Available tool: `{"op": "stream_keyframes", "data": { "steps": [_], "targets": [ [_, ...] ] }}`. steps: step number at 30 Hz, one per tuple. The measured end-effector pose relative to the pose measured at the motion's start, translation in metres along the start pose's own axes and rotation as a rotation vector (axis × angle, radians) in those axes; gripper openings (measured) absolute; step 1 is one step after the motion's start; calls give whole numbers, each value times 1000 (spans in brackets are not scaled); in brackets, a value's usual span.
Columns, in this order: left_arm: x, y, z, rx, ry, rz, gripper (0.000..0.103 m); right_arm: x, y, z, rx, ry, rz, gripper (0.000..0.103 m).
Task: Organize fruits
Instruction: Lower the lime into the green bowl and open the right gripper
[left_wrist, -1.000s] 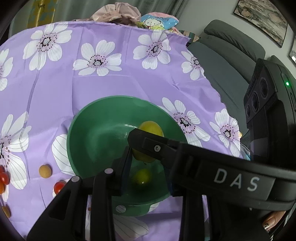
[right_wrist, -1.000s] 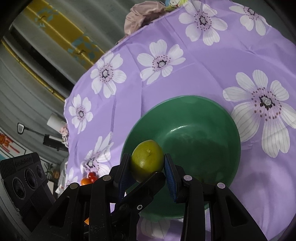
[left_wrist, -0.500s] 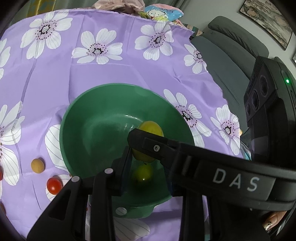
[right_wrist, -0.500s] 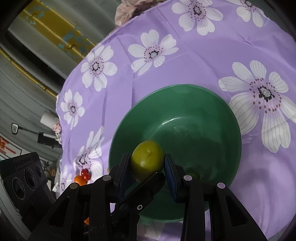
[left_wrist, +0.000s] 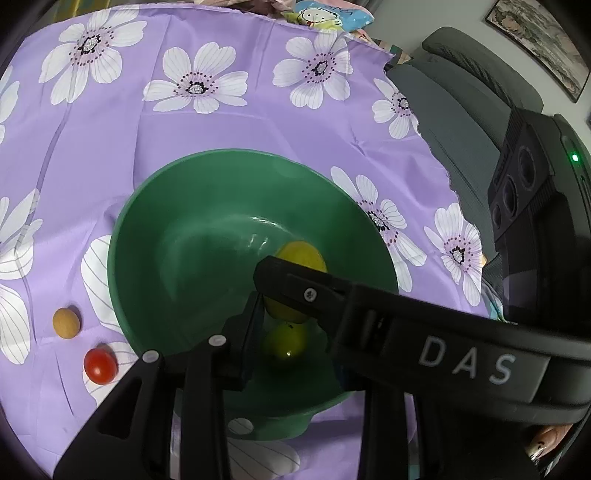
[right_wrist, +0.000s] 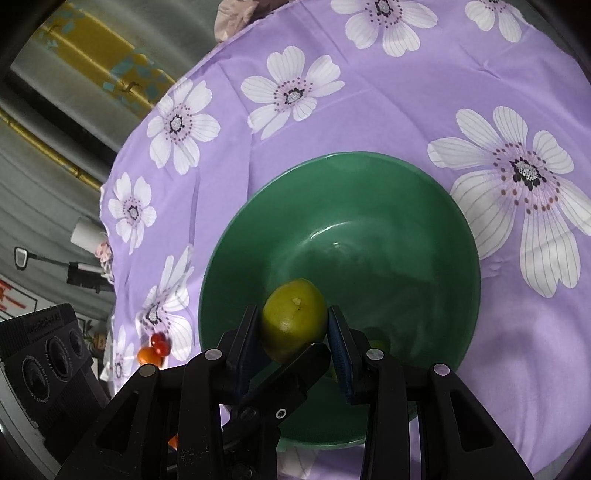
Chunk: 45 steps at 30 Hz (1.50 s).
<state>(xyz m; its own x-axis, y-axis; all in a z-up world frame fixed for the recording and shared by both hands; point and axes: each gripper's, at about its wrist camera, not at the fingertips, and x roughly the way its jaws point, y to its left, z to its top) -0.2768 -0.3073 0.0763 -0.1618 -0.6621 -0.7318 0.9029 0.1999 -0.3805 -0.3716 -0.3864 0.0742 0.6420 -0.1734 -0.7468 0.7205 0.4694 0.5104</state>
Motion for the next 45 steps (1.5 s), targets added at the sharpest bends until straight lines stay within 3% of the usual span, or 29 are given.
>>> {"op": "stream_keyframes", "data": {
  "steps": [45],
  "targets": [
    [10,2,1,-11,50,74,33,9,0,-2,5,26,-11,39]
  ]
}}
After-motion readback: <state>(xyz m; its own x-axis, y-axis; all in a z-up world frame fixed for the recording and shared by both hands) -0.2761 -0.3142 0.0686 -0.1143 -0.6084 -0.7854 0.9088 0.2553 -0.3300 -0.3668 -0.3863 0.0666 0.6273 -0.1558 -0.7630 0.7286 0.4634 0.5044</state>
